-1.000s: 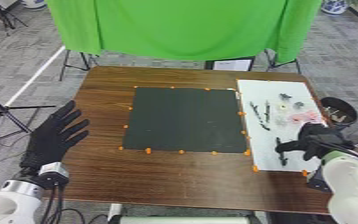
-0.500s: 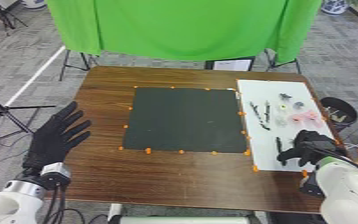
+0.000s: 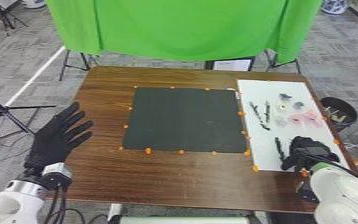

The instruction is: Arrange flowers

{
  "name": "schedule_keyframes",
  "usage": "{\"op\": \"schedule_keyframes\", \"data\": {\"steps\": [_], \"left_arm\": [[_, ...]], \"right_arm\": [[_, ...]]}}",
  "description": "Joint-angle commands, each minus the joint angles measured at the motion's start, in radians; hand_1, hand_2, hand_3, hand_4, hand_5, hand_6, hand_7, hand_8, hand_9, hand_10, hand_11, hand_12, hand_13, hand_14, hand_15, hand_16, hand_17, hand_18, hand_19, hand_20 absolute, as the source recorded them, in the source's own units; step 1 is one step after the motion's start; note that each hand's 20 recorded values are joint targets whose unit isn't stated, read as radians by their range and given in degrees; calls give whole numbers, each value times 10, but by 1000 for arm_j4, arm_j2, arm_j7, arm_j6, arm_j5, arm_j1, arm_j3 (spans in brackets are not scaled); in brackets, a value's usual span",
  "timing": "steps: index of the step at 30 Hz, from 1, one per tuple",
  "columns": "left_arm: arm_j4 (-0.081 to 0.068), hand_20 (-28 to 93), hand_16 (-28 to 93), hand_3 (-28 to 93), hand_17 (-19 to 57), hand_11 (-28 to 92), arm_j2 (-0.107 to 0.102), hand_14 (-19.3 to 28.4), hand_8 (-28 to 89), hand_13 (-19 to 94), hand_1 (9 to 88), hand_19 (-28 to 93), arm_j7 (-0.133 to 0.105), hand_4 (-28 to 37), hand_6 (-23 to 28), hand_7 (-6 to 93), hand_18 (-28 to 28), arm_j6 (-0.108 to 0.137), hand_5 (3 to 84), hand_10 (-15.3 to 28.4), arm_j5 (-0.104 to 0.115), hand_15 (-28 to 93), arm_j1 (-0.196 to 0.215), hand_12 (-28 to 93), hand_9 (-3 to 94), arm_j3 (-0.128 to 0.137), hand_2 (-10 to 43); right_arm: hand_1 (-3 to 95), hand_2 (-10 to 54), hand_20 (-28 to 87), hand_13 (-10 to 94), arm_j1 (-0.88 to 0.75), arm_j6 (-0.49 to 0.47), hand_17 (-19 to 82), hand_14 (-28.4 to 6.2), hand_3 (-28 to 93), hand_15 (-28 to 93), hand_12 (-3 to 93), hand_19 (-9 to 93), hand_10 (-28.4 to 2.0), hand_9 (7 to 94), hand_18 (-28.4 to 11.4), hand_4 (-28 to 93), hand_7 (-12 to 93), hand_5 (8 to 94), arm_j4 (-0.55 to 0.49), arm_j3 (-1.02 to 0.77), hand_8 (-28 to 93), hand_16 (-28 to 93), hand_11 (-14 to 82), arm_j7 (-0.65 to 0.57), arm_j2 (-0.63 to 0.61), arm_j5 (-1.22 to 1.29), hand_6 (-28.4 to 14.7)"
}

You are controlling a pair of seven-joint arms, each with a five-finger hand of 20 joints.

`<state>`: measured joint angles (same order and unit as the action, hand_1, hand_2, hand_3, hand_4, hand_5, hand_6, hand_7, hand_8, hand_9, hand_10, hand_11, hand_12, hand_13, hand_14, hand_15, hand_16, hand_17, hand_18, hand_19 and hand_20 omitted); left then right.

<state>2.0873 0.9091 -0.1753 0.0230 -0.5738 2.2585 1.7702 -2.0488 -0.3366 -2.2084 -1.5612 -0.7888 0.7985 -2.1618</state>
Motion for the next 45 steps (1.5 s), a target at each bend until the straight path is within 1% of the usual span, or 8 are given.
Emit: {"op": "schedule_keyframes", "data": {"steps": [1,11,18,21,27,34,38,45], "left_arm": [[-6,89,3,686,-110,142,2,154,-107,156,236,337,16,-283,36,172,189,-17,235,103,-4,279,-2,176,198,-3,-53],[-9,88,2,688,-110,142,1,153,-107,157,237,337,20,-283,36,171,189,-24,235,104,-5,280,-6,175,198,-6,-52],[-9,88,2,688,-110,142,4,154,-108,158,237,338,18,-283,35,171,189,-21,235,104,-5,281,-3,176,199,-8,-49],[-11,88,2,689,-110,142,6,154,-107,157,237,338,27,-283,36,170,189,-23,235,104,-7,282,-7,176,199,-10,-49],[-9,87,1,690,-110,141,9,154,-106,158,237,338,34,-283,35,170,189,-34,235,104,-9,280,-1,176,199,-1,-47],[-7,87,1,689,-111,141,15,154,-106,157,237,338,41,-283,36,169,189,-36,235,104,-11,280,3,176,199,1,-45],[-8,87,2,689,-110,141,18,155,-106,157,237,338,43,-283,35,169,189,-34,235,104,-8,280,3,176,199,-1,-42],[-9,87,2,689,-111,141,21,155,-106,157,235,338,39,-283,35,168,189,-31,235,105,-6,279,0,175,200,-4,-36]], "right_arm": [[496,-95,445,580,-2,-39,257,-118,140,810,424,834,-133,594,-216,-220,378,589,-6,0,-149,353,588,-11,18,35,-20],[430,-95,447,555,7,-27,243,-122,299,805,416,819,-140,566,-220,-282,365,559,14,19,-143,344,586,-17,19,31,-33],[353,-95,438,660,7,34,301,-94,682,801,415,855,-119,679,-213,-283,412,660,79,63,-164,353,585,2,20,-3,14],[491,-95,430,704,11,13,326,-83,528,802,431,876,-99,731,-210,-283,433,697,93,73,23,371,588,2,27,-4,23],[579,-95,432,705,32,-102,339,-80,393,799,446,876,-96,732,-199,-283,429,704,80,62,49,388,581,-30,38,50,21],[580,-95,445,685,46,-70,328,-77,438,797,452,851,-100,706,-196,-283,435,673,106,79,50,379,582,-1,40,62,17],[491,-95,447,735,34,-38,354,-78,772,820,573,874,-80,795,-201,-282,443,758,121,62,98,401,549,23,49,121,26],[362,-75,478,721,-16,149,338,-87,918,860,648,884,-84,743,-203,-173,610,631,124,41,246,422,645,125,43,137,19]]}}
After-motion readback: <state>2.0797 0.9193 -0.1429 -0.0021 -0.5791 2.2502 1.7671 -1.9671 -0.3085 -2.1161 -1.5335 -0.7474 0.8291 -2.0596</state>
